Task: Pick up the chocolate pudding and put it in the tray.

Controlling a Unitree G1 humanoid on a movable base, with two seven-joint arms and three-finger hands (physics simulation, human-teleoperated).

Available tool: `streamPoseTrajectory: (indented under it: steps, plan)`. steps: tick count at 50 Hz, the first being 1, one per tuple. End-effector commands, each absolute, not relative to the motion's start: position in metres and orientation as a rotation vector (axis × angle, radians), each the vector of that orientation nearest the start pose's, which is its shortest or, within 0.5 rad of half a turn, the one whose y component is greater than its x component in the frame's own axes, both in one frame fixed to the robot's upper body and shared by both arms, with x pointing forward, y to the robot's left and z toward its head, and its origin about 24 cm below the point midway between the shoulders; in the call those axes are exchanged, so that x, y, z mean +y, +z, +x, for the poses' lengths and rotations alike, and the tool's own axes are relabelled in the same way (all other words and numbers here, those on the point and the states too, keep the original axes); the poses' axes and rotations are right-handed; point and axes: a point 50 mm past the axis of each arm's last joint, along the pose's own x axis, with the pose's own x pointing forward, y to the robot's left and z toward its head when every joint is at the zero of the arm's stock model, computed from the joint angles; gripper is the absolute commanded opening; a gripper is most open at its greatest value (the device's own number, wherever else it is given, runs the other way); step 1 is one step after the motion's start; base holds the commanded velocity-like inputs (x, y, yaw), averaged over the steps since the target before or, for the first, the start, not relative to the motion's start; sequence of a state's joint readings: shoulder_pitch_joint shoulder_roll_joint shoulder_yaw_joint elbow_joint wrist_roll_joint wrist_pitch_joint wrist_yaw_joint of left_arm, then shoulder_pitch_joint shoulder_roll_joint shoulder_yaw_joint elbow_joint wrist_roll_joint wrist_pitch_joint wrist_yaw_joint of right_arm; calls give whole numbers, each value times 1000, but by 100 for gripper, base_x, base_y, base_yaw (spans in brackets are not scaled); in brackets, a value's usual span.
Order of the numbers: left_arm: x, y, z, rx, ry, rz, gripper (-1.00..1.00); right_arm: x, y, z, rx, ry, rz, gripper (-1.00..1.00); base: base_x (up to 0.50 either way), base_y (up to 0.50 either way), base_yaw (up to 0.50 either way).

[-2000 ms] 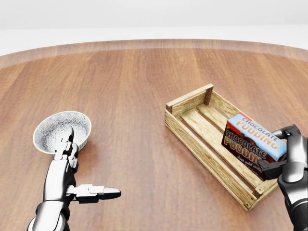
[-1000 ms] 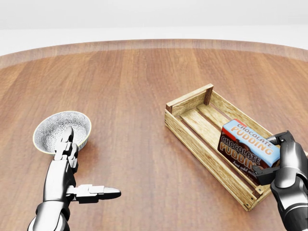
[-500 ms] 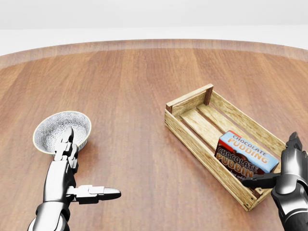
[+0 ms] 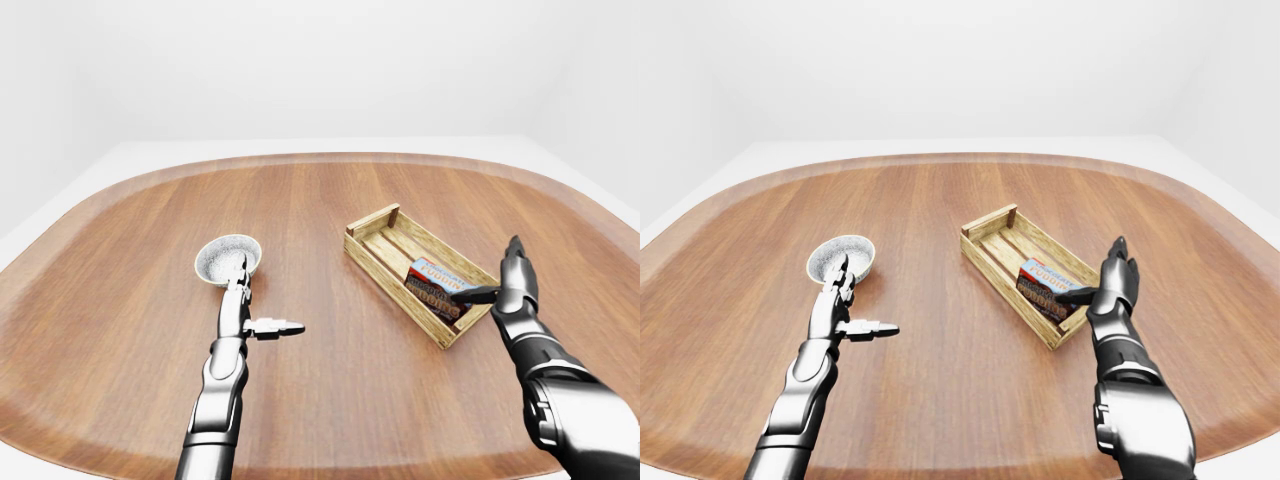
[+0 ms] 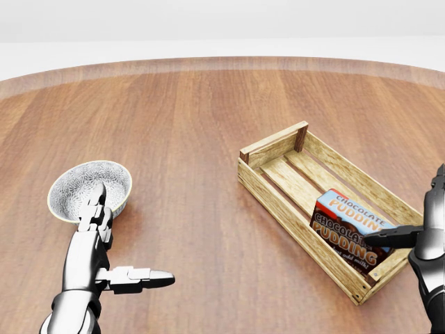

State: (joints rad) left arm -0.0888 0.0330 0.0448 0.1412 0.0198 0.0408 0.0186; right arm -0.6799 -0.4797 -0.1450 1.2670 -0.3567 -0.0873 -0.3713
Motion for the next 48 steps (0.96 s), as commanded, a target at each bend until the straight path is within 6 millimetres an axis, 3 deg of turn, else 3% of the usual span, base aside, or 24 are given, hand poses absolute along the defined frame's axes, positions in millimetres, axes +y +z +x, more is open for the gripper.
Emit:
streamPoseTrajectory:
  steps: [1,4,13,24,37,48]
  plan:
    - [162,29,269,81,35,27,100,-329,75,339,250,-561,-719,100,0,0,0]
    - [162,29,269,81,34,27,100,-330,91,344,193,-555,-714,100,0,0,0]
    - [162,29,268,81,33,27,100,-330,112,349,120,-544,-713,100,0,0,0]
    - [161,29,268,81,32,29,100,-328,152,355,-24,-514,-722,100,0,0,0]
    - [161,28,268,81,31,31,100,-318,230,353,-282,-457,-774,100,0,0,0]
    - [162,26,268,83,33,34,100,-314,287,346,-341,-465,-813,100,0,0,0]
